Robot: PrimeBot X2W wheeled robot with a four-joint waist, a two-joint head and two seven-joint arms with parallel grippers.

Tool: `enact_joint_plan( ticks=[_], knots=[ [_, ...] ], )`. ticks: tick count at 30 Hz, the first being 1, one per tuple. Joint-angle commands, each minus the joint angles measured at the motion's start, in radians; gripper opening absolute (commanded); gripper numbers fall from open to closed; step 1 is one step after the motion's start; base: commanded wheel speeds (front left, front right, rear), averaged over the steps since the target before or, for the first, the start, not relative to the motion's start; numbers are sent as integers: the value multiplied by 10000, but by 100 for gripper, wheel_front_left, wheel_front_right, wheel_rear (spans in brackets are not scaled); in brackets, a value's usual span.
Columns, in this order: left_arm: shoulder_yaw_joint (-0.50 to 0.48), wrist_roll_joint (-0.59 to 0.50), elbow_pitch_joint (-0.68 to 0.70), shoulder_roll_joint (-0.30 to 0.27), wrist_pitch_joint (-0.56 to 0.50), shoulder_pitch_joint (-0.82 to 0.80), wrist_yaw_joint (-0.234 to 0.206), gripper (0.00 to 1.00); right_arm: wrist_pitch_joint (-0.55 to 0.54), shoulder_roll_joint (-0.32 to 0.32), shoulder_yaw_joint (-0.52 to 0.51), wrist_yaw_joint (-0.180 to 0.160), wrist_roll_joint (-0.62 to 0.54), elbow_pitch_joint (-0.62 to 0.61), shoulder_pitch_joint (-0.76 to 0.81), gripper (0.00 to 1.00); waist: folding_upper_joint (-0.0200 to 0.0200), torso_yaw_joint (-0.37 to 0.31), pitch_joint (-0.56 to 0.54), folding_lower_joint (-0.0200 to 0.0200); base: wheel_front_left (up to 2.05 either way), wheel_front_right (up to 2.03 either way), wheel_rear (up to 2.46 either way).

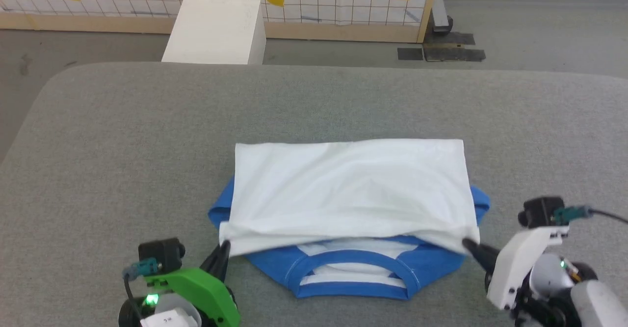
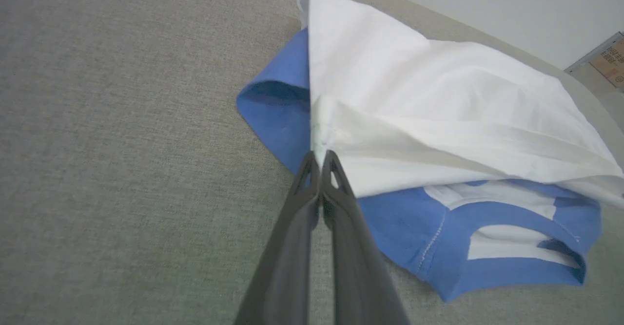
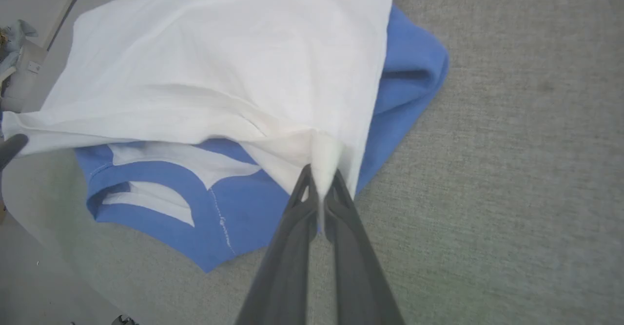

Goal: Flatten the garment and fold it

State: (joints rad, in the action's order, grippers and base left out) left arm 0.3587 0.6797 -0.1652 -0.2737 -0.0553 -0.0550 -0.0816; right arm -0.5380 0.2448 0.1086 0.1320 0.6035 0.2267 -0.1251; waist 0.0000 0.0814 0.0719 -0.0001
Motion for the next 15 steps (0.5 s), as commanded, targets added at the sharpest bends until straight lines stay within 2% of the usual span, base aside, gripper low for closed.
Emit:
enact_joint_plan(
  ticks=[1, 7, 15],
  knots=[
    [-33, 163, -186, 49, 78, 197, -34, 0, -14, -77, -42, -13, -136, -2, 198, 0, 0, -15, -48, 1, 0, 0, 0],
    [-115, 255, -1019, 56, 98, 373, -206, 0, 8, -241, -342, -13, -439, 185, 804, 0, 0, 5, -223, 1, 0, 0, 0],
    [-172, 433, -1764, 110, 73, 332, -223, 0, -115, -303, -537, -13, -803, 363, 1096, 0, 0, -53, -368, 1, 0, 0, 0]
  ],
)
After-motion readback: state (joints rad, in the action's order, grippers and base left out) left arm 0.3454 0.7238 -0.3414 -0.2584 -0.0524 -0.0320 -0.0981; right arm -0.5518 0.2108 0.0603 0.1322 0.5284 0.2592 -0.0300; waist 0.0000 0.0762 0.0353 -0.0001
